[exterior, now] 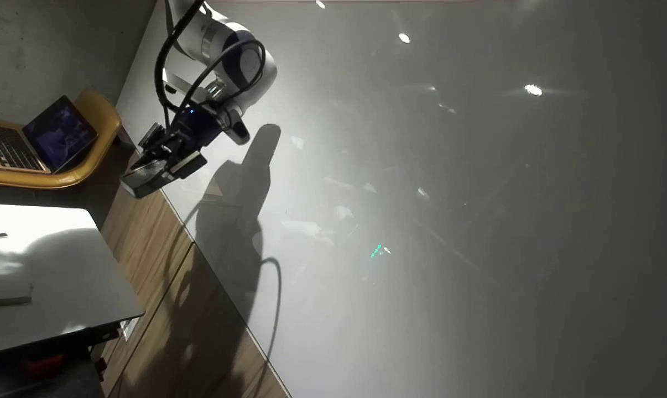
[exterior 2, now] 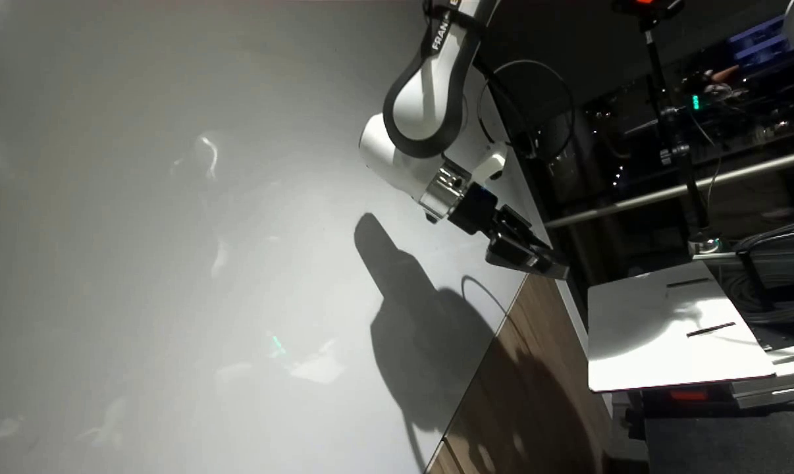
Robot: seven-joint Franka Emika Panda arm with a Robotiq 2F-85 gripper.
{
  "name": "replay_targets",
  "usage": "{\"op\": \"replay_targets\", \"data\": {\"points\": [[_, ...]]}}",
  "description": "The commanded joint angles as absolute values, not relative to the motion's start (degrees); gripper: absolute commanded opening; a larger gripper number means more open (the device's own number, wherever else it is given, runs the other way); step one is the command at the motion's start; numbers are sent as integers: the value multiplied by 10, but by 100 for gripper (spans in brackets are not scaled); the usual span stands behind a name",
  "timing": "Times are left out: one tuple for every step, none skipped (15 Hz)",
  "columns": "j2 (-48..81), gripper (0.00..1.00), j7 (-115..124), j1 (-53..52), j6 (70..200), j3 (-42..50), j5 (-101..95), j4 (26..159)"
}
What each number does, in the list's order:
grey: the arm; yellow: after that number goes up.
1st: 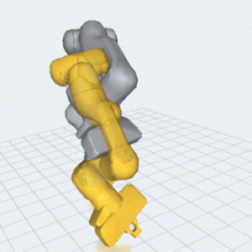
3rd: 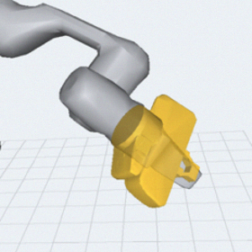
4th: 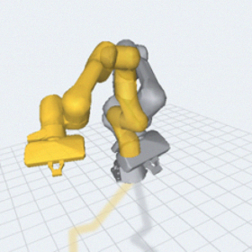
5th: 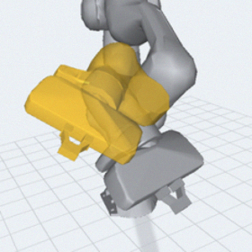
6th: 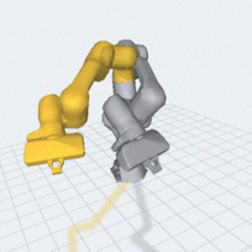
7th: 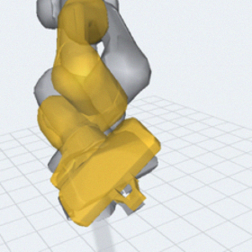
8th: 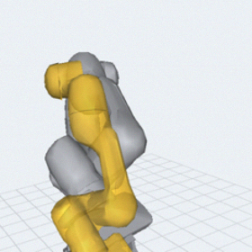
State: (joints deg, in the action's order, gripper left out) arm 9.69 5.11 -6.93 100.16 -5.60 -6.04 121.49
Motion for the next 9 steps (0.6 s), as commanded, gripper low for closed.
{"op": "replay_targets", "data": {"points": [[140, 32, 53, -62, 1015, -51, -45, 1233], [153, 32, 54, -60, 1018, -50, -44, 1239], [165, 32, 52, -58, 1020, -49, -41, 1240], [177, 32, 50, -56, 1023, -48, -40, 1243], [188, 32, 49, -54, 1024, -45, -39, 1244], [197, 32, 48, -52, 1022, -42, -38, 1245], [206, 32, 47, -50, 1020, -39, -36, 1243], [213, 32, 46, -49, 1020, -37, -36, 1242], [220, 32, 45, -46, 1020, -35, -35, 1241]]}}
